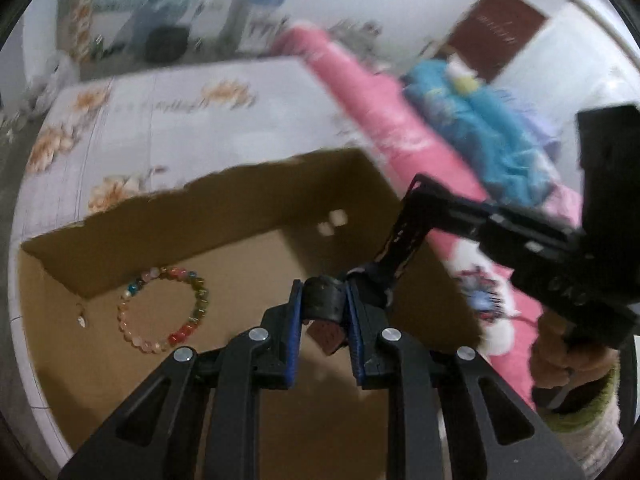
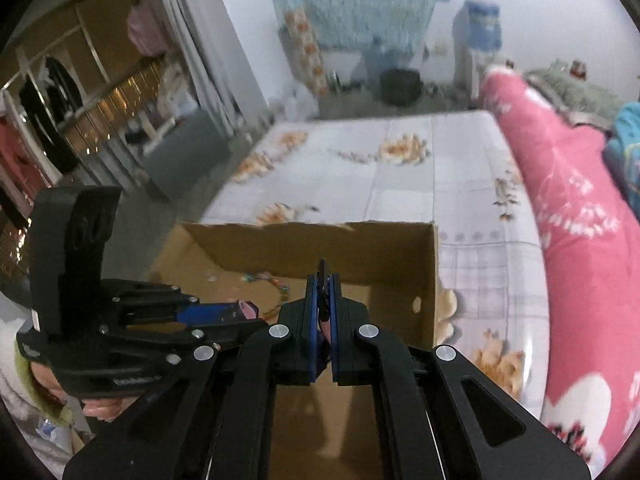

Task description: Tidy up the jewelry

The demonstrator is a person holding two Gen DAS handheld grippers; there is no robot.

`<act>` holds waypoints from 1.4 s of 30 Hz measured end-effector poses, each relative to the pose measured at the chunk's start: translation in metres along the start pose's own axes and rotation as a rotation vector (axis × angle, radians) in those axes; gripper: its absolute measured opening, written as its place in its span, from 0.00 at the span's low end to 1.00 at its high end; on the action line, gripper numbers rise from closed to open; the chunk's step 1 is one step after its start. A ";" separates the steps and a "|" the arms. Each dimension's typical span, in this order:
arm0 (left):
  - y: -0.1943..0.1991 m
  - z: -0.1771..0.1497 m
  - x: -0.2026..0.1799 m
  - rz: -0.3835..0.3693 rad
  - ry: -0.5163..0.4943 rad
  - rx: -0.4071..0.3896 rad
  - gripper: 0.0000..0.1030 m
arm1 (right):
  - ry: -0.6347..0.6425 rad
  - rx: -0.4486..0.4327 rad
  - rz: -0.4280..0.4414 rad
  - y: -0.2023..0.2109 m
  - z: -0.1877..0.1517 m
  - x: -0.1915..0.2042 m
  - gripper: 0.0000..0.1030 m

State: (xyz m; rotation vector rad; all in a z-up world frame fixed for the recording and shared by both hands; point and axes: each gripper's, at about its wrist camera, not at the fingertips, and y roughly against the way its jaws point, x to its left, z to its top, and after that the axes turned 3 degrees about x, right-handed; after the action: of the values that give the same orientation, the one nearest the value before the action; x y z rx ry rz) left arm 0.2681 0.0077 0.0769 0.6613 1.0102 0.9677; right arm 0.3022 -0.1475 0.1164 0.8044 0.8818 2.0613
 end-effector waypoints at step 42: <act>0.147 -0.117 -0.006 -0.097 -0.177 -0.322 0.82 | -0.160 -0.321 -0.231 0.155 -0.111 0.050 0.85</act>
State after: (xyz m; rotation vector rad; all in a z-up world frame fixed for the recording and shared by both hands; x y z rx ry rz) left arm 0.1079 0.0701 0.1527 0.4169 0.7043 0.9428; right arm 0.1321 -0.2181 0.1874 0.6488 0.5118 1.8431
